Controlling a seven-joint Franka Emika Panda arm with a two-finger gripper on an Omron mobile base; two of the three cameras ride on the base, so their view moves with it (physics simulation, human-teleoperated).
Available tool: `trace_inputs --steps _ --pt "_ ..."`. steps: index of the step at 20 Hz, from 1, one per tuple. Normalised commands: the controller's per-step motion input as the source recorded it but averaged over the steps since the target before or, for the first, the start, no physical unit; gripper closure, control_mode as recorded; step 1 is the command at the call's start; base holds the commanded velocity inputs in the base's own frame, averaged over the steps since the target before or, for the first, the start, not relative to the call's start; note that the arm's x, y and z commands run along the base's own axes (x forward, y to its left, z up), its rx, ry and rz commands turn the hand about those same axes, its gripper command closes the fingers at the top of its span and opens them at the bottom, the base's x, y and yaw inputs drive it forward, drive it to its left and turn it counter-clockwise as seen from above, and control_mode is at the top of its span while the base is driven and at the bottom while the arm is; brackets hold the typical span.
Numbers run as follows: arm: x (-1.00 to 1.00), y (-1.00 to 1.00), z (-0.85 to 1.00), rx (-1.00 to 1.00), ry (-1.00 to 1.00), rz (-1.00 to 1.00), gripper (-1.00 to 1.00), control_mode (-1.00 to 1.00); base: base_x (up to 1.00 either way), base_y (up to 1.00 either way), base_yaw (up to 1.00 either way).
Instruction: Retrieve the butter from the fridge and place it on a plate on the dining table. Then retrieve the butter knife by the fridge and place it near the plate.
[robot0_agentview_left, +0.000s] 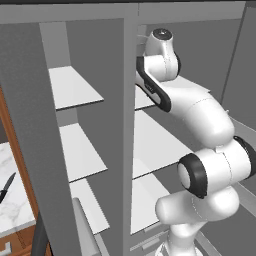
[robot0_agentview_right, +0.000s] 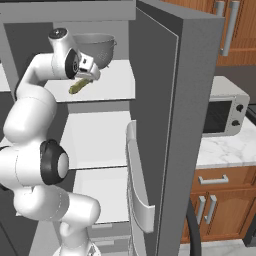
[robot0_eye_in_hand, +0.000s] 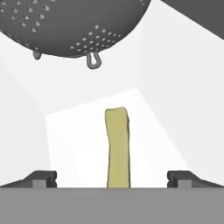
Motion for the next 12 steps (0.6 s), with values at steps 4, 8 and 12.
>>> trace_inputs --steps 4,8,12 --pt "0.00 0.00 -0.26 -0.01 0.06 0.00 -1.00 -1.00 0.00 0.00 0.00" --pt "0.00 0.00 -0.22 -0.02 0.06 0.00 -1.00 -1.00 0.00 0.00 0.00" --pt "0.00 0.00 -0.08 0.00 0.04 0.00 -1.00 -1.00 0.00 0.00 0.00"
